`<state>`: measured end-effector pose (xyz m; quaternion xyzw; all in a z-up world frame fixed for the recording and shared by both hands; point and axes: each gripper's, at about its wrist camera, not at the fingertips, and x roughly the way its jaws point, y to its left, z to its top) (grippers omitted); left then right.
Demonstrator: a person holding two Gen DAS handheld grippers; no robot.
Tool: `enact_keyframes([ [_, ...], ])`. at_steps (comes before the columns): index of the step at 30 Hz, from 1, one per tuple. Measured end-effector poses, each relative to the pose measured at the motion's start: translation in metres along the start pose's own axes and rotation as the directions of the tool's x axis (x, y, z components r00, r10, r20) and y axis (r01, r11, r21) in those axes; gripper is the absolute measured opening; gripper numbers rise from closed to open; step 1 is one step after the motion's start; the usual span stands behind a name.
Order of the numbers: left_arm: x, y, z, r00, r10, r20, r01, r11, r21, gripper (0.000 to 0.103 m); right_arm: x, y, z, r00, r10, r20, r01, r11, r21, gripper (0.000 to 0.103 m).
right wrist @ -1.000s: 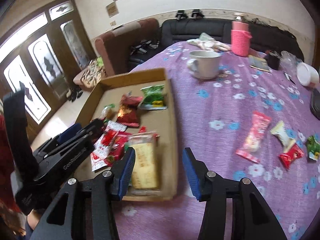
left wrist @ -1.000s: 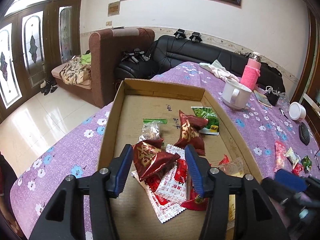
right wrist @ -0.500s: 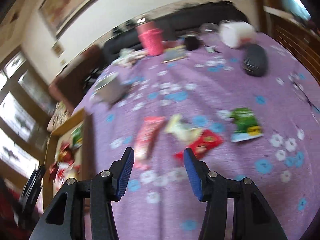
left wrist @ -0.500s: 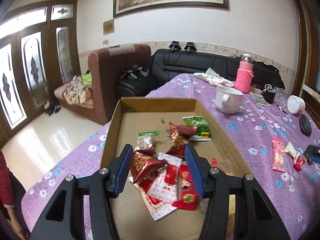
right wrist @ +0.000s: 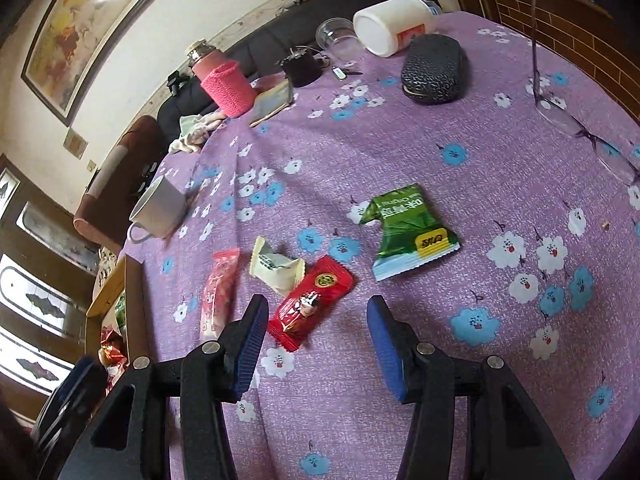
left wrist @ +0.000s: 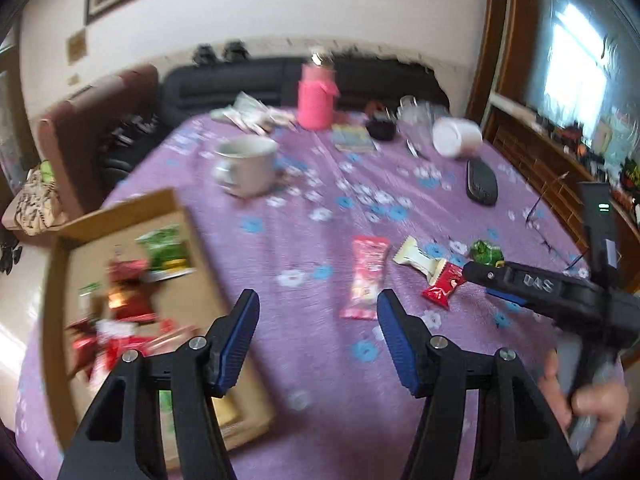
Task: Organize snacks
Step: 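Withdraw both grippers from the box back to the snack pile, then grasp the pink cartoon packet with left gripper while right grasps the red snack bar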
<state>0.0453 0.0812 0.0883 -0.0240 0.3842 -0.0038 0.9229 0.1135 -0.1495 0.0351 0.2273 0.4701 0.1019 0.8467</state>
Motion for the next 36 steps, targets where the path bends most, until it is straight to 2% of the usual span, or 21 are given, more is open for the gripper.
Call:
enact_keyframes([
  [5, 0.072, -0.022, 0.024, 0.988, -0.014, -0.152, 0.012, 1.0, -0.011, 0.06, 0.0, -0.002, 0.001, 1.0, 0.005, -0.001, -0.005, 1.0, 0.009, 0.055],
  [7, 0.088, -0.028, 0.028, 0.985, 0.029, -0.171, -0.028, 1.0, 0.006, 0.06, -0.002, -0.003, 0.002, 1.0, 0.006, 0.001, -0.006, 1.0, 0.009, 0.055],
  [10, 0.105, -0.037, 0.032, 0.978, 0.05, -0.202, -0.044, 0.998, 0.033, 0.06, -0.001, -0.005, 0.003, 1.0, 0.003, -0.001, -0.003, 1.0, 0.015, 0.055],
  [12, 0.113, -0.039, 0.033, 0.974, 0.033, -0.224, -0.03, 0.999, 0.02, 0.054, 0.001, -0.006, 0.003, 1.0, 0.01, -0.012, -0.01, 1.0, 0.021, 0.055],
  [14, 0.119, -0.04, 0.033, 0.972, 0.038, -0.23, -0.034, 0.999, 0.023, 0.044, 0.003, -0.005, 0.003, 1.0, 0.012, -0.019, -0.011, 1.0, 0.02, 0.055],
  [16, 0.123, -0.038, 0.031, 0.971, 0.034, -0.236, -0.032, 0.999, 0.014, 0.026, 0.004, -0.004, 0.002, 1.0, 0.008, -0.02, -0.008, 1.0, 0.016, 0.055],
  [17, 0.125, -0.036, 0.029, 0.97, 0.035, -0.24, -0.034, 0.999, 0.006, 0.023, 0.005, -0.004, 0.002, 1.0, 0.008, -0.019, -0.007, 1.0, 0.013, 0.055],
  [20, 0.127, -0.03, 0.021, 0.969, 0.037, -0.243, -0.04, 0.999, -0.01, 0.022, 0.006, 0.0, 0.002, 1.0, -0.004, -0.006, 0.004, 1.0, -0.002, 0.055],
  [25, 0.112, -0.024, 0.01, 0.971, 0.044, -0.235, -0.052, 0.998, -0.027, 0.022, 0.014, 0.02, -0.001, 0.999, -0.043, 0.025, 0.045, 0.993, -0.105, 0.055],
  [29, 0.11, -0.025, 0.005, 0.975, 0.059, -0.214, -0.063, 0.998, -0.011, 0.022, 0.033, 0.029, -0.004, 0.996, -0.094, -0.006, 0.092, 0.984, -0.154, 0.055],
  [31, 0.11, -0.027, 0.004, 0.977, 0.07, -0.201, -0.07, 0.998, 0.004, 0.022, 0.037, 0.034, -0.005, 0.991, -0.135, 0.014, 0.135, 0.973, -0.188, 0.055],
  [33, 0.11, -0.029, 0.002, 0.979, 0.076, -0.191, -0.075, 0.997, 0.014, 0.022, 0.039, 0.037, -0.006, 0.985, -0.171, 0.025, 0.172, 0.96, -0.221, 0.052],
  [36, 0.109, -0.029, 0.001, 0.981, 0.072, -0.182, -0.069, 0.997, 0.021, 0.022, 0.038, 0.038, -0.009, 0.974, -0.223, 0.034, 0.224, 0.94, -0.257, 0.036],
])
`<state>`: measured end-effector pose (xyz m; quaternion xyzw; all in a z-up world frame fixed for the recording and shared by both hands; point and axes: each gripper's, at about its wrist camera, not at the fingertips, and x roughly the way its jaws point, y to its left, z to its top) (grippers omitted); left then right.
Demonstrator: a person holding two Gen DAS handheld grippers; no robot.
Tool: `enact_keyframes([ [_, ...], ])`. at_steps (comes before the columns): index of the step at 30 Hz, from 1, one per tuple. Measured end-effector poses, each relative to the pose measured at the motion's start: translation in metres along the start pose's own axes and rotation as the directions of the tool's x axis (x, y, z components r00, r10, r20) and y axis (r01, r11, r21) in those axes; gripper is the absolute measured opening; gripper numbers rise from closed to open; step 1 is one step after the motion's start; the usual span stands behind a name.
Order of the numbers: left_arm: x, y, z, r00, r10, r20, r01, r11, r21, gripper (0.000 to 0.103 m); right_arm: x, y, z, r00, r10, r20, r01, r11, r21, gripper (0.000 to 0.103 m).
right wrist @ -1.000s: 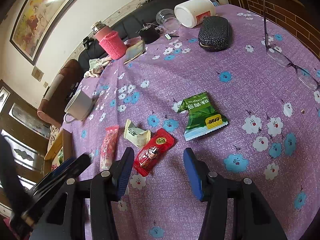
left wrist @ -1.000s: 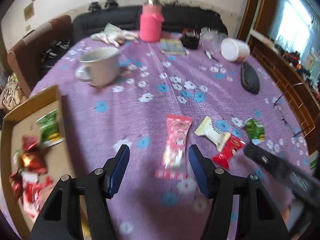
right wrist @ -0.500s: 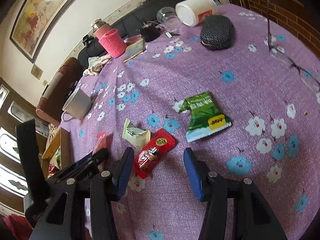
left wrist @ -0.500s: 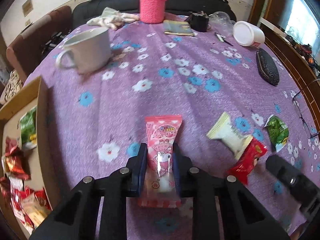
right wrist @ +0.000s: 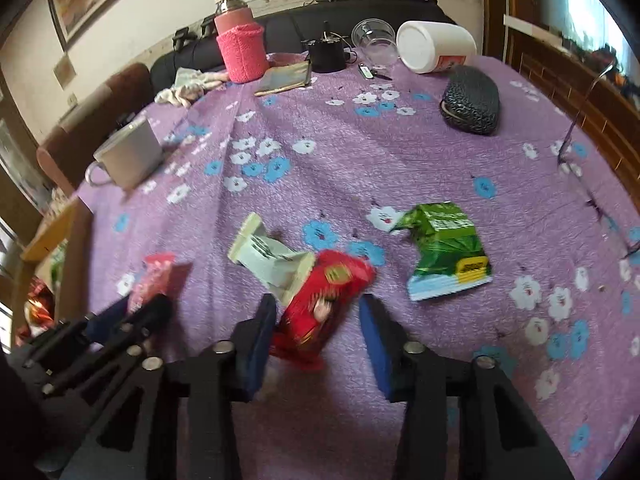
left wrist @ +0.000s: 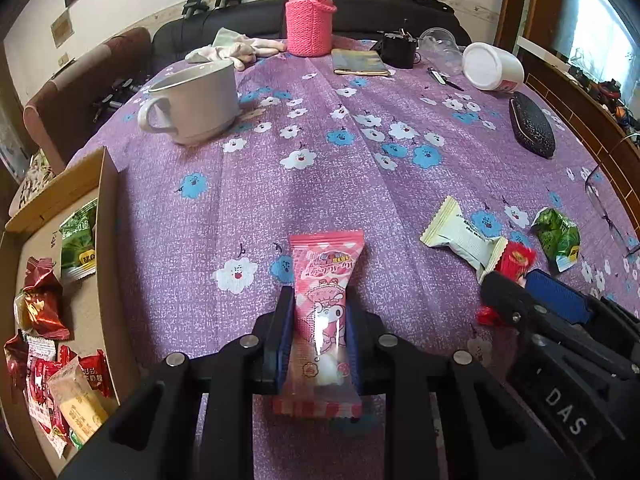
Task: Organize snacks
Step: 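Grasp the pink cartoon packet with left gripper while right grasps the red snack bar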
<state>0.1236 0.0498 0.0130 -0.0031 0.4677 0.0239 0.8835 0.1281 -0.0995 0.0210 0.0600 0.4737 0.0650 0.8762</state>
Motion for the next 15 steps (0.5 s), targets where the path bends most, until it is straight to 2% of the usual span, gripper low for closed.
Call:
enact_keyframes([
  [1, 0.0, 0.001, 0.0, 1.0, -0.005, 0.001, 0.005, 1.0, -0.003, 0.022, -0.001, -0.001, -0.001, 1.0, -0.012, -0.003, 0.012, 1.0, -0.006, 0.029],
  [3, 0.0, 0.001, 0.0, 1.0, -0.005, 0.005, 0.005, 1.0, -0.002, 0.022, -0.003, -0.007, -0.002, 1.0, -0.021, -0.005, 0.021, 1.0, -0.002, 0.028],
  [5, 0.0, 0.0, -0.001, 1.0, 0.003, 0.01, -0.003, 1.0, 0.007, 0.022, -0.006, -0.014, -0.003, 1.0, -0.023, -0.01, 0.024, 1.0, 0.013, 0.022],
  [11, 0.0, -0.003, -0.003, 0.999, 0.016, 0.027, -0.017, 1.0, 0.025, 0.022, -0.008, -0.015, -0.005, 0.999, -0.03, -0.012, 0.03, 1.0, -0.004, 0.022],
  [15, 0.001, -0.004, -0.004, 0.999, 0.022, 0.041, -0.023, 0.999, 0.033, 0.023, -0.009, -0.009, -0.009, 0.998, -0.064, 0.013, 0.064, 0.996, -0.056, 0.022],
])
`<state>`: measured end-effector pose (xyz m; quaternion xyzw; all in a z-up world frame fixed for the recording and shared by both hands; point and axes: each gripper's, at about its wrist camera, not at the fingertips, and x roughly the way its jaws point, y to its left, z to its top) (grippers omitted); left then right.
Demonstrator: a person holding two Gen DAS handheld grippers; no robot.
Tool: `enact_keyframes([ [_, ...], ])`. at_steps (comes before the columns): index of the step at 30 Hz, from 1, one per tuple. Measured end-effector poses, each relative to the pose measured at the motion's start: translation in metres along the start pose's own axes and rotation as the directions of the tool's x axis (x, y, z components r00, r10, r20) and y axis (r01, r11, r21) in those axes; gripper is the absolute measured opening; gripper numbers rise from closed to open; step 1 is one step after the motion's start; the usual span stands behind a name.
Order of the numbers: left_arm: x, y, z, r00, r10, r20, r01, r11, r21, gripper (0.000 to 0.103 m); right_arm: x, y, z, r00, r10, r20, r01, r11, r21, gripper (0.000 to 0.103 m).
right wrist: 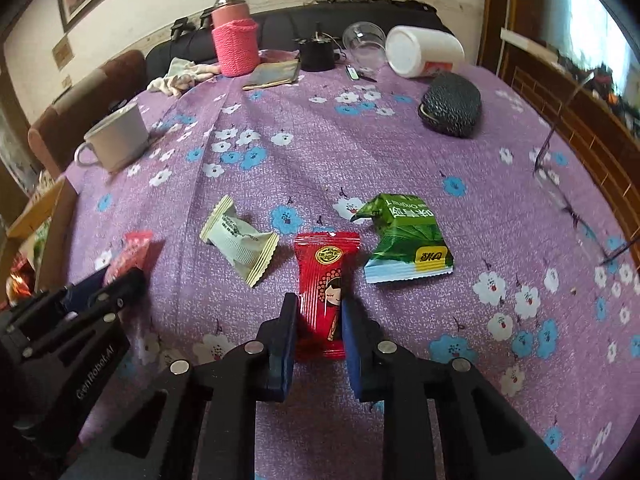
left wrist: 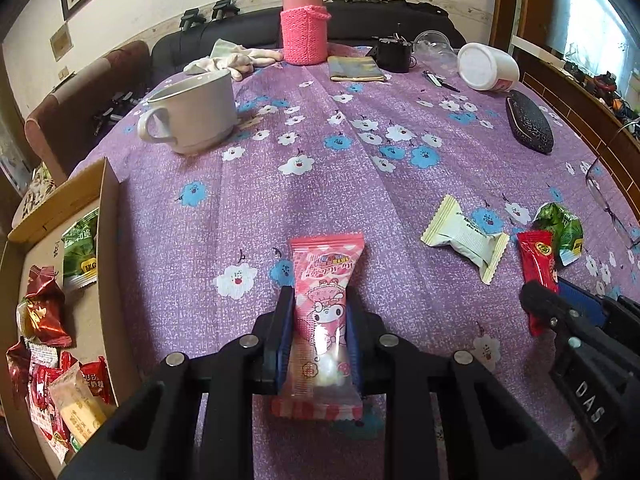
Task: Organize snacks
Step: 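Grasp the pink cartoon packet with left gripper while right grasps the red snack bar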
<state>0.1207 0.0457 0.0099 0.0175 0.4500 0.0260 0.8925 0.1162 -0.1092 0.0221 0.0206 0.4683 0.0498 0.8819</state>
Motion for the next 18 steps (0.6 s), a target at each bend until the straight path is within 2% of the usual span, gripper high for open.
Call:
enact_keyframes([
  [9, 0.0, -0.001, -0.002, 1.0, 0.012, 0.016, -0.012, 1.0, 0.009, 0.025, -0.001, -0.013, -0.003, 0.998, 0.057, 0.034, -0.06, 0.995, 0.078, 0.022],
  [12, 0.0, -0.001, -0.002, 1.0, 0.009, 0.016, -0.009, 1.0, 0.01, 0.023, 0.0, -0.013, 0.0, 0.998, 0.064, 0.01, -0.065, 0.994, 0.083, 0.022],
  [15, -0.001, 0.0, -0.002, 1.0, 0.016, 0.016, -0.016, 1.0, 0.011, 0.022, 0.0, -0.013, 0.001, 0.994, 0.107, -0.005, -0.106, 0.99, 0.093, 0.02],
  [18, -0.003, 0.003, -0.001, 1.0, -0.014, 0.013, 0.014, 1.0, -0.004, 0.022, -0.004, -0.011, 0.0, 0.987, 0.159, -0.002, -0.158, 0.982, 0.103, 0.02],
])
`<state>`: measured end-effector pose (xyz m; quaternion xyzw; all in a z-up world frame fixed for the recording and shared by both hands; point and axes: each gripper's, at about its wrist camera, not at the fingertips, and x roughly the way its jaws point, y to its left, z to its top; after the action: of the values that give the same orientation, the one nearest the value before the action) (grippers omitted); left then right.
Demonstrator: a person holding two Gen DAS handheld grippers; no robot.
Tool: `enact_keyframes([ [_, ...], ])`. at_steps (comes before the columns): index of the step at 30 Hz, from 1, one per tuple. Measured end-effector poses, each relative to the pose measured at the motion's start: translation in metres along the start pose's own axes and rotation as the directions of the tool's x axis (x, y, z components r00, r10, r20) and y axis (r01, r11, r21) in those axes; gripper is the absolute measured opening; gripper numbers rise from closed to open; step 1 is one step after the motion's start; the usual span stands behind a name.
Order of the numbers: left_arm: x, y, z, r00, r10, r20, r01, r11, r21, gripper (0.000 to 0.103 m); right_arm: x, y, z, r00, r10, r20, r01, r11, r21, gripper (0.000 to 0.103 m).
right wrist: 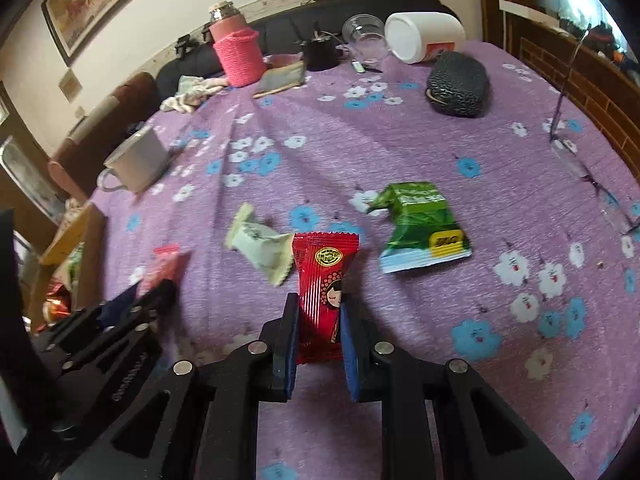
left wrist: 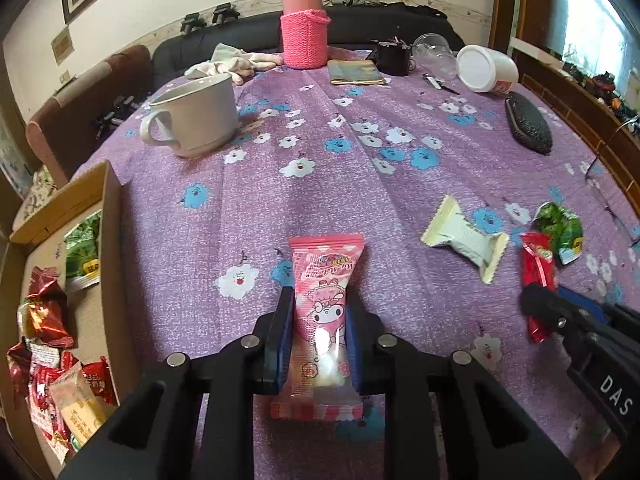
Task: Organize snacks
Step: 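Grasp the pink cartoon packet with left gripper while right grasps the red snack bar, then carry pink packet with left gripper while right carries red snack bar over the box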
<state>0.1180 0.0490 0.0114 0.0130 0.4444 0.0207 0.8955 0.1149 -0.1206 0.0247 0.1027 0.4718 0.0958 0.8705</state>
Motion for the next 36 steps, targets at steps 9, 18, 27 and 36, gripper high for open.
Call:
enact_keyframes([
  [9, -0.019, 0.003, 0.007, 0.996, -0.055, 0.07, 0.058, 0.998, -0.03, 0.022, -0.015, 0.016, -0.001, 0.996, 0.022, 0.081, -0.017, 0.998, -0.055, 0.02],
  [18, -0.033, 0.009, 0.011, 0.991, -0.047, 0.129, 0.055, 0.997, -0.056, 0.022, -0.018, 0.017, -0.002, 0.995, 0.037, 0.096, -0.031, 0.998, -0.06, 0.02],
  [27, -0.048, 0.009, 0.014, 0.983, -0.014, 0.181, 0.024, 0.999, -0.049, 0.022, -0.028, 0.027, -0.004, 0.988, 0.076, 0.135, -0.063, 0.993, -0.096, 0.02],
  [36, -0.089, 0.028, 0.011, 0.972, -0.021, 0.236, 0.042, 0.996, -0.085, 0.022, -0.04, 0.043, -0.009, 0.976, 0.122, 0.18, -0.093, 0.983, -0.161, 0.02],
])
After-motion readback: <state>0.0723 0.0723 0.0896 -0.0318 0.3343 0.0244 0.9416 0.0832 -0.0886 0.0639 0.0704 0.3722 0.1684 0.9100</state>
